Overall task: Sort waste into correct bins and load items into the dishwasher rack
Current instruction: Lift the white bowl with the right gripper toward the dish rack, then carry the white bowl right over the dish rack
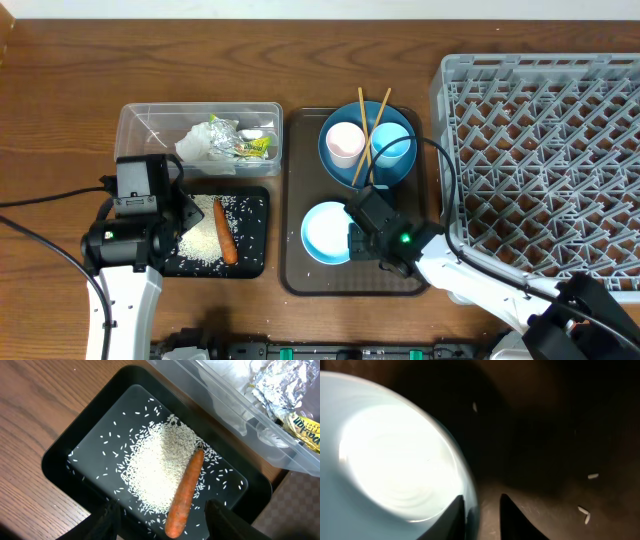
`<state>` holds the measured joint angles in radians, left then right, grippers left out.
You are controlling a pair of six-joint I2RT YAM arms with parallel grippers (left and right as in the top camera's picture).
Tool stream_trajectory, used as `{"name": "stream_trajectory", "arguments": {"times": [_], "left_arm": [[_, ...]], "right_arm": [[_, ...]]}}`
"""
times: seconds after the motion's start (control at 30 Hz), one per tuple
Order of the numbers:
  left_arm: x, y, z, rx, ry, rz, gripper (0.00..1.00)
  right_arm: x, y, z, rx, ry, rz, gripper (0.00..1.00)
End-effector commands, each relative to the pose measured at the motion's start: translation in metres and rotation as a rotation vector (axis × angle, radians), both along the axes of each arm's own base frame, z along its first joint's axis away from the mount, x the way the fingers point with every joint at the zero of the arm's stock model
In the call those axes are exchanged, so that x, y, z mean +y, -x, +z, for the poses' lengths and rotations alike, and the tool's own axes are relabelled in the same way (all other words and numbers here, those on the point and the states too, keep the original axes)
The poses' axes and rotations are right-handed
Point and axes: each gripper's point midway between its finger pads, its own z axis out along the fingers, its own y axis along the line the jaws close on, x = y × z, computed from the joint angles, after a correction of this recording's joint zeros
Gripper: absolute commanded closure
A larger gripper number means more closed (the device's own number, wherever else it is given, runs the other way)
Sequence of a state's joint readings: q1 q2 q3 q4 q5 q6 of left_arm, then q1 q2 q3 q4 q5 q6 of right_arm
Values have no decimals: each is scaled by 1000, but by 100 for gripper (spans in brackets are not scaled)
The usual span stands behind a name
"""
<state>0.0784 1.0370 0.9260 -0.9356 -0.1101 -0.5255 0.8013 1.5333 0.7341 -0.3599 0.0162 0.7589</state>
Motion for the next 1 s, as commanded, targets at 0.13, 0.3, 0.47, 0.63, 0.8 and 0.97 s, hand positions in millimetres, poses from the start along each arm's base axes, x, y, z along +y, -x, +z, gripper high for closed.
{"name": "stream_trajectory", "arguments": {"times": [0.13, 0.3, 0.47, 0.63, 0.8, 0.97], "left_arm": [[1, 2, -3, 10, 2, 4, 42], [1, 2, -3, 10, 2, 4, 42], [1, 2, -3, 10, 2, 4, 41], [1, 2, -3, 10, 2, 4, 12], [1, 2, -3, 10, 2, 4, 7], [1, 2, -3, 10, 2, 4, 5]], "right_arm": [[5, -9, 6, -34, -22, -16, 86], [7, -11, 9, -43, -22, 0, 99], [3, -12, 8, -52, 0, -10, 99], [5, -21, 28, -111, 17, 45, 99], [-5, -34, 98, -243, 96, 122, 99], [-44, -48, 167, -419, 287, 142, 99]]}}
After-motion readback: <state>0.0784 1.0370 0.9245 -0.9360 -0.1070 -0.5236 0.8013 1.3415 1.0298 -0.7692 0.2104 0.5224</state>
